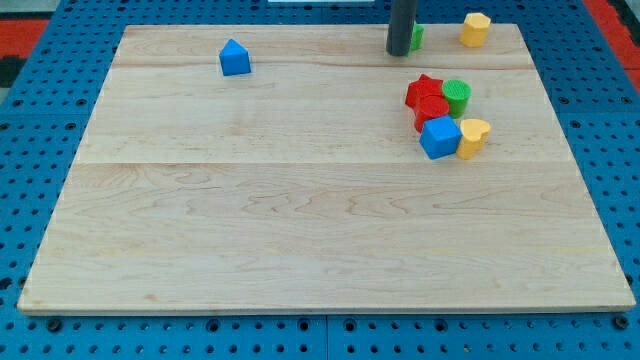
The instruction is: Place the blue triangle towards the top centre of the board
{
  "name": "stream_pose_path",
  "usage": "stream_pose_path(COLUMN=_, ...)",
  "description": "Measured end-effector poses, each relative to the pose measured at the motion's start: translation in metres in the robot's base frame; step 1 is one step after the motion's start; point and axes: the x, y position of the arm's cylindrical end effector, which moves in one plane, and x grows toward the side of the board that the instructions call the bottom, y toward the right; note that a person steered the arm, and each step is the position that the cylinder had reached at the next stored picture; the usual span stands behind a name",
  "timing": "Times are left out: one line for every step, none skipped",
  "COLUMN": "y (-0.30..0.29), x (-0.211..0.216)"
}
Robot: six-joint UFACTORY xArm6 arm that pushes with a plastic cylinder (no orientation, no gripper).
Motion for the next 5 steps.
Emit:
stream_pose_path(y=-0.097, x=0.033)
stream_pose_path(y=-0.216, x=0.035)
stream_pose_path(y=-0.283, x=0.031)
stream_pose_path(y=-0.256, x=0.019)
stream_pose_path(y=-0.187, x=0.000)
